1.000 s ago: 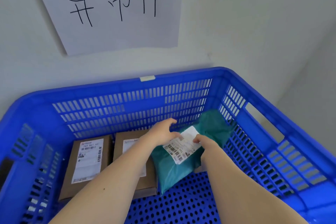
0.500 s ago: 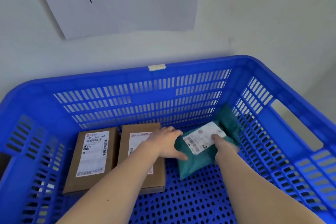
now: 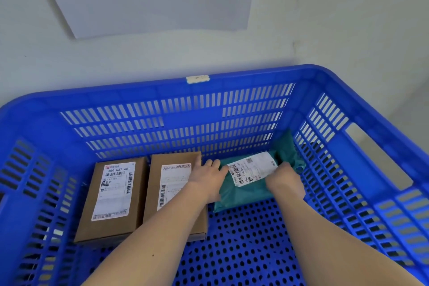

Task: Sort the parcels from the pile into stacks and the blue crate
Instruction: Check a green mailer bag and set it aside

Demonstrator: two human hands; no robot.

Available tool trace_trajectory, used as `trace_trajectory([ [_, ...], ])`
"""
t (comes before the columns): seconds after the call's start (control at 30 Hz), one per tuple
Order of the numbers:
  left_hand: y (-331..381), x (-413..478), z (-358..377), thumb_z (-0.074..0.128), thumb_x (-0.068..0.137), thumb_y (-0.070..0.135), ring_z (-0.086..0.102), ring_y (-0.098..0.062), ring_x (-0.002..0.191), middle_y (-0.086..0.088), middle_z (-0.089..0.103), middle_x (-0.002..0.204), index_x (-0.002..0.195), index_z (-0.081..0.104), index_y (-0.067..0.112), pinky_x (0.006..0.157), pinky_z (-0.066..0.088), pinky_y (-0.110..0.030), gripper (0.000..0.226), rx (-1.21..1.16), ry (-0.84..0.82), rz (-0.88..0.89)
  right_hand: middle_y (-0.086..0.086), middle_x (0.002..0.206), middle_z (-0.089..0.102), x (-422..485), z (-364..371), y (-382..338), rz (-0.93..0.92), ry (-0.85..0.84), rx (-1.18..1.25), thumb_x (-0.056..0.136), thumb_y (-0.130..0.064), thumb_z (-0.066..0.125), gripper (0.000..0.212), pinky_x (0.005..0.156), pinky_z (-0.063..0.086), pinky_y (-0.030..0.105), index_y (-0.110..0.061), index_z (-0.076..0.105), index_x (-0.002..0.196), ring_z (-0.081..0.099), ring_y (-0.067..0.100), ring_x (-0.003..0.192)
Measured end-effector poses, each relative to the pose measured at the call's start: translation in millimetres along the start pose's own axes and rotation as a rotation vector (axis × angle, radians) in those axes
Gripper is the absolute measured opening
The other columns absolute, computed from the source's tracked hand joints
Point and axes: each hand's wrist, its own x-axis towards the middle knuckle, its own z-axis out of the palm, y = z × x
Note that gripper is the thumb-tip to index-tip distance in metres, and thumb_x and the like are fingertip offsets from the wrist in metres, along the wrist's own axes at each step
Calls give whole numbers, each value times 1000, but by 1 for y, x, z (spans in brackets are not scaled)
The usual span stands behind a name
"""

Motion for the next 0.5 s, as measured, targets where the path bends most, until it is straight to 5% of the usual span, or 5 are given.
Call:
trace_trajectory([
  [0.1, -2, -2, 2, 61, 87, 45, 26, -29, 139, -13, 24, 152, 152, 13, 17, 116, 3, -58, 86, 3, -11, -15, 14, 117, 56, 0, 2, -3, 36, -88, -9, 88, -12, 49, 61, 69, 45, 34, -11, 26, 144, 58, 30, 98],
  [0.2, -4, -3, 4, 62, 87, 45, 22, -29, 141, -13, 19, 155, 152, 12, 17, 116, 4, -58, 87, 7, -26, -25, 14, 97, 49, 19, 17, 5, 161, -228, 90, 77, -14, 49, 68, 73, 50, 40, -4, 32, 141, 48, 29, 79],
  [0.4, -6, -8, -2, 57, 87, 54, 20, -27, 143, -12, 22, 154, 152, 14, 17, 116, 2, -59, 86, -68, -7, -32, 6, 89, 53, -13, -13, -8, -96, 5, -71, 90, -12, 50, 6, 67, 42, 31, -10, 51, 95, 54, 26, 83],
  [0.5, -10, -14, -15, 53, 91, 53, 17, -26, 144, -11, 20, 156, 152, 15, 18, 116, 2, -57, 80, -115, 28, -50, 7, 98, 59, -24, -22, -20, -235, 81, -156, 89, -11, 50, 17, 65, 41, 29, -12, 55, 106, 52, 25, 79],
])
